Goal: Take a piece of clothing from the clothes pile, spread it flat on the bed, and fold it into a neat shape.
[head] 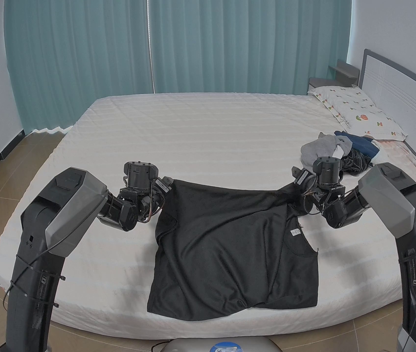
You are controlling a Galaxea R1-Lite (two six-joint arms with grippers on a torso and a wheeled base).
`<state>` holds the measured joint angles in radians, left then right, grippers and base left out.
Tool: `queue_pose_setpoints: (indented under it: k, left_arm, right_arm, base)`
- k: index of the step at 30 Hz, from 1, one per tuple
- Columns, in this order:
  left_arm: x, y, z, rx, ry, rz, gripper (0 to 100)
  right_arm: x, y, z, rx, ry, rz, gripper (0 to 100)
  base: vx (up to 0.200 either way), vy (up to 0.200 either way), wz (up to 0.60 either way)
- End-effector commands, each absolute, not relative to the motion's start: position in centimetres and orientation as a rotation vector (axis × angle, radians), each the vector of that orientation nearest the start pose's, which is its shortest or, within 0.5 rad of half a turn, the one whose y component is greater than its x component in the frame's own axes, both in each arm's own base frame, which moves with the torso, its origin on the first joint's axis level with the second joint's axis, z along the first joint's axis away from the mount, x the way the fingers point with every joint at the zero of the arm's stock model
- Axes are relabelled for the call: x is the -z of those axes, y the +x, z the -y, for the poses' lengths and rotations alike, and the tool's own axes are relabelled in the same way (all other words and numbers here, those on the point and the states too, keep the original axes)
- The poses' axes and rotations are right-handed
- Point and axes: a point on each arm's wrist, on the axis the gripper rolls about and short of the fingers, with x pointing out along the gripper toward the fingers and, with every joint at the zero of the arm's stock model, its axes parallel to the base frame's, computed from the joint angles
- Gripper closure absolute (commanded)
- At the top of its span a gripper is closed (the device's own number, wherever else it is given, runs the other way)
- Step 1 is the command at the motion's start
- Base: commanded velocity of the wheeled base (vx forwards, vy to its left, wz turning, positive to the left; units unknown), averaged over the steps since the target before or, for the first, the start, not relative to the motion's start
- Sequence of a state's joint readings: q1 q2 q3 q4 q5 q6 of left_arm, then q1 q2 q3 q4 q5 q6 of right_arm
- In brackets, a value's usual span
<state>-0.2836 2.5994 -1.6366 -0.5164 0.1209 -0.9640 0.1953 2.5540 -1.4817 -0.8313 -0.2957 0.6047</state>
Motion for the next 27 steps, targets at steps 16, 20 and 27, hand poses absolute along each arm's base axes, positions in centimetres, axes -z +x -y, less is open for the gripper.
queue_pose_setpoints:
  k: [16, 20, 27]
  left_arm:
    - [-4.0, 47.9, 8.3, -0.149, -0.861, -0.459, 0]
    - [-5.6, 45.0, 7.9, -0.087, -0.878, -0.527, 0]
    - [-7.1, 38.4, 7.4, 0.024, -0.907, -0.59, 0]
  right_arm:
    - [-5.0, 45.1, -4.4, 0.147, 0.641, -0.261, 0]
    - [-5.4, 42.2, -4.0, 0.122, 0.689, -0.335, 0]
    - [-3.9, 36.2, -3.8, 0.103, 0.765, -0.477, 0]
  base:
    - [0.0, 0.0, 0.0]
    - [0.0, 0.0, 0.0]
    - [0.0, 0.0, 0.0]
